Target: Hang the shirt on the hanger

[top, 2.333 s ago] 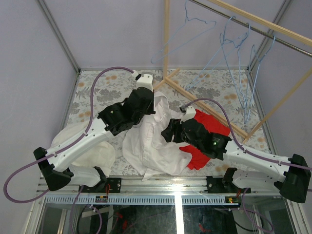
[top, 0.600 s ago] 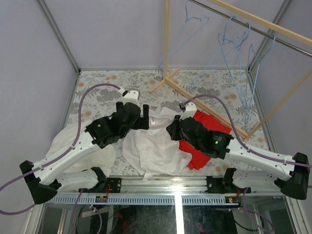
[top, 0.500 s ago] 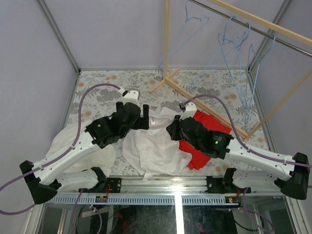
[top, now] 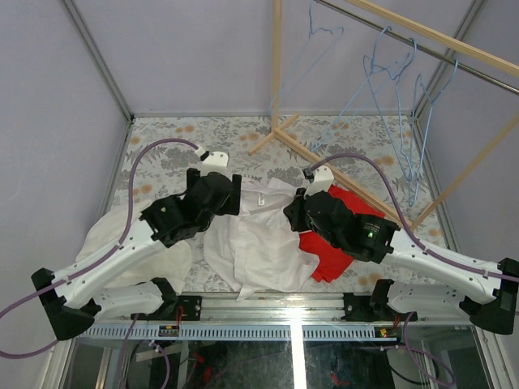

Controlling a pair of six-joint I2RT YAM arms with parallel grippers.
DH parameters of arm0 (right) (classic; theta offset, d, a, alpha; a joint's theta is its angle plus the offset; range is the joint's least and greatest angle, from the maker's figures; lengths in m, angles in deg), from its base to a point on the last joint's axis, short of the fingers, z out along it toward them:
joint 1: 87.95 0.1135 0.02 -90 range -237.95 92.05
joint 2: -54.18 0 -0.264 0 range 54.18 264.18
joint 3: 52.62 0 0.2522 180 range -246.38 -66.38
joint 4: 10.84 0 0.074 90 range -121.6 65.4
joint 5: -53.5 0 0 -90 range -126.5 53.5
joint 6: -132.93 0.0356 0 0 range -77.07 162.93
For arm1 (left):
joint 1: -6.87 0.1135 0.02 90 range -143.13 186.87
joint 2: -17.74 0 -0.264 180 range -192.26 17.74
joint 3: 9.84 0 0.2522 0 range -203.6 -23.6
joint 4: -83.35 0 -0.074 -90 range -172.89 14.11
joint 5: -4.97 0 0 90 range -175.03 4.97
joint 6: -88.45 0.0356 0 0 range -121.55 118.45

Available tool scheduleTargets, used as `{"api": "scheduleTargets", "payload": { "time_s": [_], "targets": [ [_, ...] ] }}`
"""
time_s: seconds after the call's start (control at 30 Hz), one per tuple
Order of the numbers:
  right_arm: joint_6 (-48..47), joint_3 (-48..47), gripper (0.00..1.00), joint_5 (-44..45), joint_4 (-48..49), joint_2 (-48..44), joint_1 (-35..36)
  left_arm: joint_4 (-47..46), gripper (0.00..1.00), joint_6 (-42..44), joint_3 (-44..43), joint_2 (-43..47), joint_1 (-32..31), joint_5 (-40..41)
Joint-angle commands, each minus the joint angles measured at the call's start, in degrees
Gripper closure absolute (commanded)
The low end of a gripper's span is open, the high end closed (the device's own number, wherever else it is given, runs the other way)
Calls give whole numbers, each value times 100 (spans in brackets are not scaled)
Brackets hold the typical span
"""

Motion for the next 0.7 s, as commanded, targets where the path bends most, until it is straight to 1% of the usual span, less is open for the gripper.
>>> {"api": "scheduleTargets", "payload": {
  "time_s": [0.0, 0.07, 0.2, 0.4, 0.47, 0.57, 0.67],
  "targets": [
    [-96, -270, 100, 159, 8, -239, -25, -457, 22, 143, 245, 434, 25, 406],
    [-106, -290, 100, -66, 76, -301, -22, -852, 23, 225, 470, 590, 37, 304],
    [-131, -409, 100, -374, 183, -447, -25, -1859, 31, 390, 883, 918, 53, -152],
    [-87, -625, 100, -584, 178, -637, -28, -2632, 38, 468, 1203, 1032, 90, -336],
    [-77, -670, 100, -621, 154, -663, -27, -2783, 43, 465, 1242, 972, 93, -412],
    [-64, -683, 100, -669, 139, -685, -31, -3014, 58, 420, 1275, 867, 100, -423],
    [-28, -660, 100, -684, 159, -716, -28, -3320, 60, 424, 1306, 773, 107, -595]
  ]
}}
